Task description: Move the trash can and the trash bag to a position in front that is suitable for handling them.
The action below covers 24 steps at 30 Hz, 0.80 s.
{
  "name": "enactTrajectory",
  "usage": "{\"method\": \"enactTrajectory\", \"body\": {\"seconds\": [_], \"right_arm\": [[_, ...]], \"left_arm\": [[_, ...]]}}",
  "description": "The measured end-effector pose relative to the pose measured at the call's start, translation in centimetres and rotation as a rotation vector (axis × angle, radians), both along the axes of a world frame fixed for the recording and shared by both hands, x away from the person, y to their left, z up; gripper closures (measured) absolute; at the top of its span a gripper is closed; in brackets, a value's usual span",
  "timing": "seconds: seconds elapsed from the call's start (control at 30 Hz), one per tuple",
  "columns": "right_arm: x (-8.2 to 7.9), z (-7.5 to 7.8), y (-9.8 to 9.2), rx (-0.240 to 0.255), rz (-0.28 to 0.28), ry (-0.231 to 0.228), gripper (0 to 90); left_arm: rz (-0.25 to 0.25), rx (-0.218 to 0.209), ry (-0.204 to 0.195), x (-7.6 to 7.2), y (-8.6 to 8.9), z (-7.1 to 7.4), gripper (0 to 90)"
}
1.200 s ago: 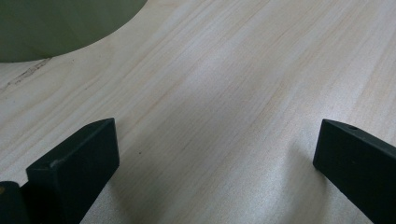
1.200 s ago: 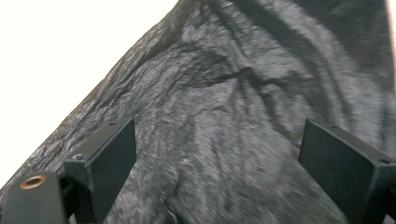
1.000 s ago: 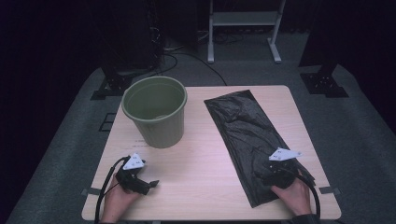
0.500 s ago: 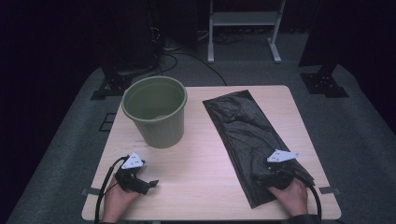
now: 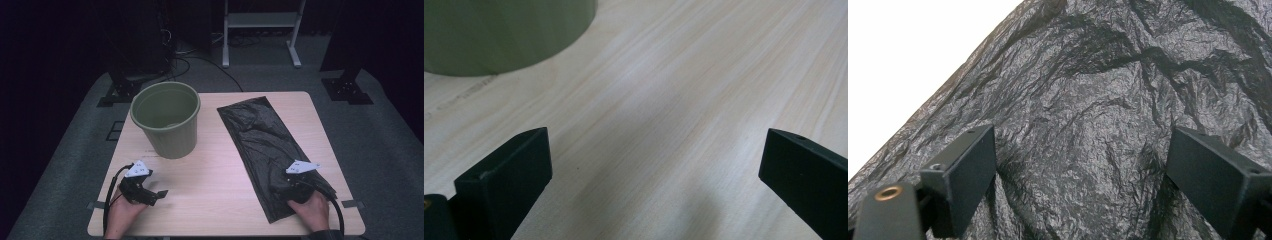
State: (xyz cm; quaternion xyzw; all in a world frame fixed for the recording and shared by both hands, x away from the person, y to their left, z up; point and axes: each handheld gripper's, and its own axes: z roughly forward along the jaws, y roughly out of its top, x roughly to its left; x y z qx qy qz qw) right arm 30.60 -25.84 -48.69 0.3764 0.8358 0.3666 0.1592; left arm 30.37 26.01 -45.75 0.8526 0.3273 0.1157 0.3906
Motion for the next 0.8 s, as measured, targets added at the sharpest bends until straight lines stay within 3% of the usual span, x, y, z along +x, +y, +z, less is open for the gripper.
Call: {"method": "enactTrajectory", "body": {"seconds": [0.2, 0.53, 0.8], "right_arm": [[0.0, 0.0, 0.0, 0.000, 0.000, 0.000, 11.3], [0.0, 0.0, 0.0, 0.000, 0.000, 0.000, 11.2], [0.0, 0.0, 0.0, 0.000, 0.001, 0.000, 11.2]], "left_arm": [[0.000, -0.019, 0.001, -0.1, 0.1, 1.3, 0.0], [0.030, -0.058, -0.026, -0.4, 0.5, 4.9, 0.0], [0.047, -0.060, -0.031, -0.2, 0.8, 6.6, 0.0]]}}
